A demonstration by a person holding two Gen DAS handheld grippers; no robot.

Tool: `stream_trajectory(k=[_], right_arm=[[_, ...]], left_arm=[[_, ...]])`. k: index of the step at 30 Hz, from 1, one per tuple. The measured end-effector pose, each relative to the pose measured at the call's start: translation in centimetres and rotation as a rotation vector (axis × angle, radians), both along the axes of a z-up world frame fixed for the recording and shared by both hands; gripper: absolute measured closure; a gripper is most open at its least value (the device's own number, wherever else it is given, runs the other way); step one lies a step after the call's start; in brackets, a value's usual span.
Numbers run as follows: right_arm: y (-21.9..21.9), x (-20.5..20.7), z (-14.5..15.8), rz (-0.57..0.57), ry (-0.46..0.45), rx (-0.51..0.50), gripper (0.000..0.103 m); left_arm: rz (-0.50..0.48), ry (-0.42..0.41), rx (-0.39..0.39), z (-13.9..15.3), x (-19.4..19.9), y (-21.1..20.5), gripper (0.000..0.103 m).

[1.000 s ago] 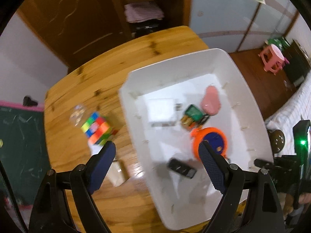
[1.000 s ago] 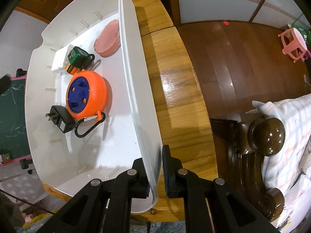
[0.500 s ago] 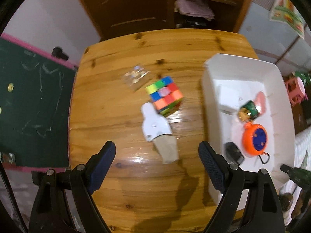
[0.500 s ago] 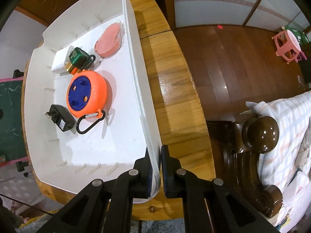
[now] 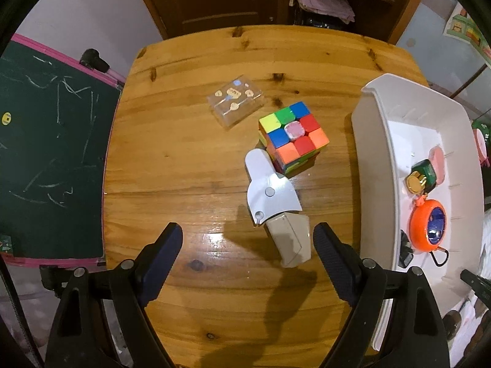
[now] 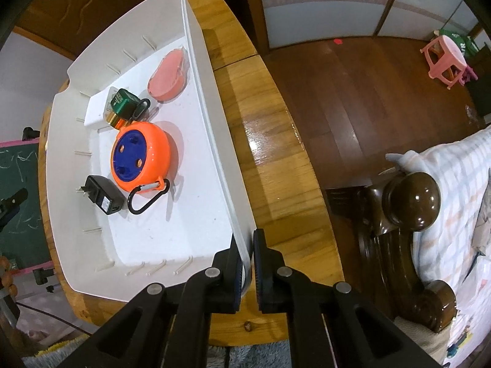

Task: Organize rigid objects
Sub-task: 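Withdraw the left tool back above the table, then close the left gripper on the beige plug adapter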

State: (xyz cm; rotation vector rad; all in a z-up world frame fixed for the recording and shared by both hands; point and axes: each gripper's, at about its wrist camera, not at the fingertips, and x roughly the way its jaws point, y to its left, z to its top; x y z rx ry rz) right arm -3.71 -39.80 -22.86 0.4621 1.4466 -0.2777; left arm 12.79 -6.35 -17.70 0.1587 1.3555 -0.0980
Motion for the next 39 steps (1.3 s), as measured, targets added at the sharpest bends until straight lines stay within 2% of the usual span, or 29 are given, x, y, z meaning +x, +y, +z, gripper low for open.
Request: stream_trajectory(k=[11,24,32,39], right_arm=[[0.6,-0.1,0.5,0.006,-0.024,-0.05,0.099],[0.3,-0.5,0.4,-0.059,-0.039,-0.047,0.098],[1.2,-0.1,0.5,-0.008,-0.016,-0.111,0.098],[1.0,-0.1,0.5,-0.019,-0.017,-0.101,0.098]], left_arm=[[0.024,0.06,-0.02,-2.6,1.9,0.9,0.014],[0.058,0.11,-0.041,-5.0,3.0,1.6,0.014],[0.101,0.153,-0.081,-6.6,4.0,1.7,0.014],[0.12,0.171,-0.096,-7.6,4.8,0.3,0.014]])
